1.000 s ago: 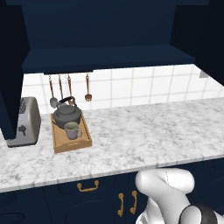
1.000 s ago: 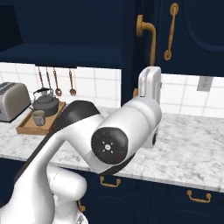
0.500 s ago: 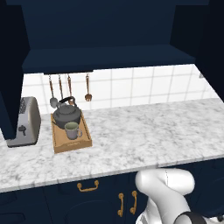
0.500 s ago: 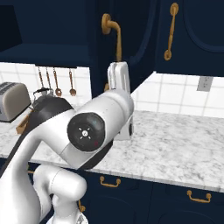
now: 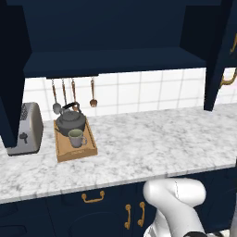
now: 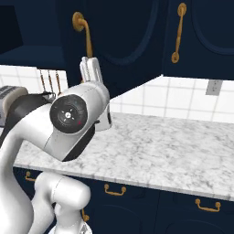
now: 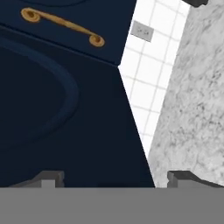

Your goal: Pick the kettle from the counter and place it on the tray. Then pick the mug from the cabinet and place it on the tray. Then close the cabinet doors.

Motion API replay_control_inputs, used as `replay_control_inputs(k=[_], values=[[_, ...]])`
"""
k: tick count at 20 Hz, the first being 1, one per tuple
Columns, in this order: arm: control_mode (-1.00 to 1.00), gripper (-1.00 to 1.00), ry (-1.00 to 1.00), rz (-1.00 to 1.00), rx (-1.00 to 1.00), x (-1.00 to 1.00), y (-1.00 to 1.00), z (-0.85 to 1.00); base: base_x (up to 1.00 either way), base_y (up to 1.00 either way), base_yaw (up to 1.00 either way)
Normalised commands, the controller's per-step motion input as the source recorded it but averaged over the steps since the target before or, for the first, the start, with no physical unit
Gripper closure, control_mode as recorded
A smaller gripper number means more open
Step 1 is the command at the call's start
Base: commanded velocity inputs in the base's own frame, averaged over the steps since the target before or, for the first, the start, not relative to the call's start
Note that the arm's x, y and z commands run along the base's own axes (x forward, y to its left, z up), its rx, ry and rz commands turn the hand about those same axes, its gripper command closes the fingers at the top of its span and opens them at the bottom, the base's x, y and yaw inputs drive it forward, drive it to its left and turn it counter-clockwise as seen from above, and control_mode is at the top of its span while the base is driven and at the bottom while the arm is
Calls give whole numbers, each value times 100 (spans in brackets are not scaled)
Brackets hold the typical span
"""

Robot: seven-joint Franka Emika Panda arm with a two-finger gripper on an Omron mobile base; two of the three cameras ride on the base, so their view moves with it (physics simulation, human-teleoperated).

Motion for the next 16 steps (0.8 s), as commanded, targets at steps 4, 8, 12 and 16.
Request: replay_control_inputs(k=[4, 8, 12, 16], values=[[-100, -100, 0, 17, 0, 76, 76, -11, 0, 0, 0], [-100, -100, 0, 16, 0, 84, 72, -15, 0, 0, 0], [-100, -100, 0, 15, 0, 99, 58, -16, 0, 0, 0], [-100, -100, 0, 14, 0, 100, 43, -13, 0, 0, 0]])
